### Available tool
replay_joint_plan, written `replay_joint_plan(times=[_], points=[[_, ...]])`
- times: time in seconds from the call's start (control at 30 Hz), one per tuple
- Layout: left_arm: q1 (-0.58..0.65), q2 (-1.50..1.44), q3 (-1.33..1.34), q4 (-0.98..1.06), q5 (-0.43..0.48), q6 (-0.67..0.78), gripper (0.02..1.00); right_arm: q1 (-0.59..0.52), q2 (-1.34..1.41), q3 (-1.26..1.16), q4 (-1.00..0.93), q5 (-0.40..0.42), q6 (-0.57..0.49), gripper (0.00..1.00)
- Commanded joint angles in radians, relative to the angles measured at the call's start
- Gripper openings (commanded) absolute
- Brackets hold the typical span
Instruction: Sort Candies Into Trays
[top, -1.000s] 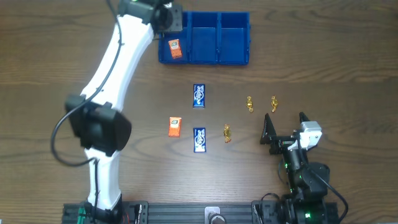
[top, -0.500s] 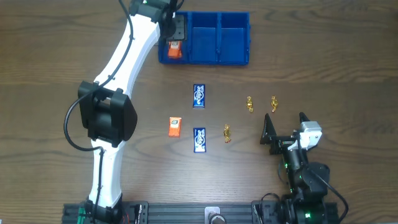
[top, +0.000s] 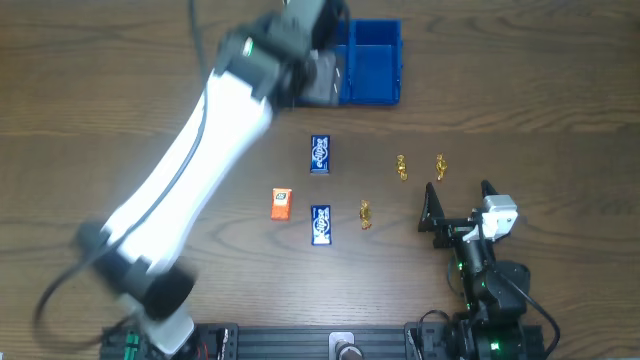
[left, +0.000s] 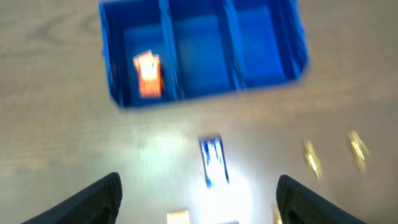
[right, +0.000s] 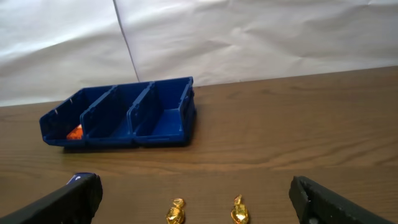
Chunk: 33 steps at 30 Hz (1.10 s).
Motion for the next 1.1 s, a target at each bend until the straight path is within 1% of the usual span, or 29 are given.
replay_joint_plan(times=[0.03,0.13,0.23,0.3,0.4,0.57,1.1], points=[[-0.032,-0.184,-0.412,0.113,-0.005,-0.158,0.840,-0.005,-0.007,-0.002,-0.006,0.005,-0.005,0.998],[-0.051,-0.266,-0.655,0.235,-0.002,-0.240,0.866,-0.005,-0.007,-0.002,-0.006,0.006,-0.005,0.998],[-0.052,-0.308,-0.850,0.360,0.060,-0.257,0.864,-0.005,-0.007,-0.002,-0.006,0.006,-0.005,0.998],[-0.052,-0.312,-0.922,0.397,0.085,-0.272,0.862,-0.005,-0.007,-0.002,-0.006,0.005,-0.005,0.998],[-0.056,-0.309,-1.021,0.438,0.089,-0.332,0.840,-0.005,-0.007,-0.002,-0.006,0.005,-0.005,0.998],[-0.055,-0.304,-1.082,0.506,0.087,-0.330,0.827,-0.005,-0.007,-0.002,-0.006,0.005,-0.005,0.998],[-0.053,-0.155,-1.082,0.591,0.085,-0.324,0.825,-0.005,-0.007,-0.002,-0.006,0.005,-0.005,0.998]])
